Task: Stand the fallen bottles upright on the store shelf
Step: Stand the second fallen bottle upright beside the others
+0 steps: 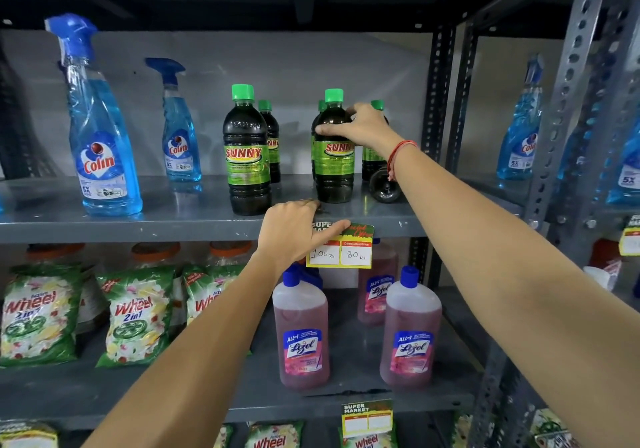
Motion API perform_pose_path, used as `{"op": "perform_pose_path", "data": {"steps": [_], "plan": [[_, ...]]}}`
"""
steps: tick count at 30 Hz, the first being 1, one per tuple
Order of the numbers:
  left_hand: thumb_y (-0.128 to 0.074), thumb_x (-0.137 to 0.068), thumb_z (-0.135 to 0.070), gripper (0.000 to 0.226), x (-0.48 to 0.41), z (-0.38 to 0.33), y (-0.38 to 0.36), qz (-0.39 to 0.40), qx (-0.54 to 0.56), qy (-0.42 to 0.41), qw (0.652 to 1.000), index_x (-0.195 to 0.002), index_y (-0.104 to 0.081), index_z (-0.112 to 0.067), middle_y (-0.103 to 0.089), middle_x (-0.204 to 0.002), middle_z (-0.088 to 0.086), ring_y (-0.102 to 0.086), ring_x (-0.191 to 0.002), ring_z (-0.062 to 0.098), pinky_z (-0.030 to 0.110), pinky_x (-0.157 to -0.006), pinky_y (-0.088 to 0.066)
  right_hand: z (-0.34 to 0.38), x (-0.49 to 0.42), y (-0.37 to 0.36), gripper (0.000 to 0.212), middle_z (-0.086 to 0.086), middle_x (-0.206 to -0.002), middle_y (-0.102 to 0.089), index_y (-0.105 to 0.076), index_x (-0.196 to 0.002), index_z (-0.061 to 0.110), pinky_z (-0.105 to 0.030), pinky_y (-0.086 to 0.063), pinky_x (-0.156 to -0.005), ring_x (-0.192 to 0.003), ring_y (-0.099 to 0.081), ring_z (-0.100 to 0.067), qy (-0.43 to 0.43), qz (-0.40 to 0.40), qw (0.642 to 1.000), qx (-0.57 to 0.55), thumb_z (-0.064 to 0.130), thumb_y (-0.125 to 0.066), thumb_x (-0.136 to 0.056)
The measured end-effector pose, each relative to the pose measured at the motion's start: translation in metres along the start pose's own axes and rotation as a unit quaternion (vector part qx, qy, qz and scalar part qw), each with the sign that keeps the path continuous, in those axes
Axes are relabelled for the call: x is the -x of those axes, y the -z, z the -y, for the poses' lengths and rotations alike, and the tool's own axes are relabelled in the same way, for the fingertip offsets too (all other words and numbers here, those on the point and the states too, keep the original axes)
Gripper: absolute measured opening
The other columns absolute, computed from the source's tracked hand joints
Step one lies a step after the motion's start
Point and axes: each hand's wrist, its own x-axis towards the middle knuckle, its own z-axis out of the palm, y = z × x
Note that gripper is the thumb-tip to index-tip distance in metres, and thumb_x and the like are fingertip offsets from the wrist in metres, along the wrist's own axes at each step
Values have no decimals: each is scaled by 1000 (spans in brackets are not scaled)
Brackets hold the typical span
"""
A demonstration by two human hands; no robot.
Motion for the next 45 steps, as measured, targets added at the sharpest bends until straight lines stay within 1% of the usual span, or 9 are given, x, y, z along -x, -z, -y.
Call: {"op": "perform_pose_path", "data": {"steps": [6,13,20,28,32,36,38,41,45], "plan": [[-10,-70,-83,96,1,-1,0,1,1,1,1000,-108,-65,-14,-71,-93,2,-66,-82,23,29,-55,-40,-1,1,-10,83,-1,-119,-57,-49,-127,10,-28,-43,-87,-108,-54,-18,-22,12,1000,6,61,-74,-66],[-10,-68,-86,99,-1,0,0,13,8,-3,1000,-110,-64,-14,-71,-98,1,-65,-84,22,30,-58,-46,-5,12,-13,67,1,-110,-62,-57,-120,14,-28,-47,-84,-100,-57,-16,-19,17,999,-20,52,-77,-68],[-12,-69,-85,89,0,1,1,6,-1,-8,1000,-87,-63,-14,-69,-80,2,-63,-71,21,28,-49,-34,-8,22,-11,93,-2,-108,-68,-61,-110,15,-39,-52,-91,-103,-62,-21,6,-9,1000,-4,77,-65,-40],[-16,-72,-83,80,2,-1,3,-23,2,-24,999,-79,-60,-16,-67,-73,1,-61,-65,21,26,-48,-29,-4,38,-5,64,-6,-110,-64,-59,-108,11,-38,-51,-90,-107,-57,-22,16,-26,1000,-5,57,-74,-66],[-14,-71,-83,81,2,0,1,-34,9,-30,999,-79,-60,-16,-67,-73,2,-62,-65,22,27,-48,-31,-3,40,-6,70,-3,-111,-65,-57,-115,12,-31,-49,-83,-107,-60,-21,16,-16,1000,-9,61,-72,-66],[-14,-72,-84,84,2,0,1,-27,14,-20,999,-83,-62,-16,-67,-75,2,-62,-67,21,28,-49,-37,-3,49,6,89,-12,-138,-51,-39,-138,8,-40,-43,-101,-126,-50,-27,-9,-20,999,-45,69,-57,-76],[-19,-78,-80,83,8,-2,3,-65,60,32,996,-88,-65,-12,-69,-79,4,-64,-72,22,30,-55,-47,-11,48,20,86,-12,-131,-53,-40,-139,4,-34,-44,-95,-117,-53,-25,-24,-66,995,-65,69,-49,-82],[-39,-88,-56,59,19,-16,9,-200,145,102,964,-101,-66,-5,-68,-91,11,-63,-81,27,34,-64,-47,-33,38,42,71,-6,-99,-57,-56,-117,-1,-33,-47,-76,-87,-58,-21,-55,-136,987,-67,63,-49,-87],[-48,-88,-34,35,8,-53,14,-270,137,9,953,-94,-65,-3,-62,-89,13,-56,-79,27,38,-60,-45,-63,28,61,79,-19,-128,-54,-44,-133,-4,-42,-48,-96,-111,-57,-34,-138,-96,986,1,60,-48,-88]]}}
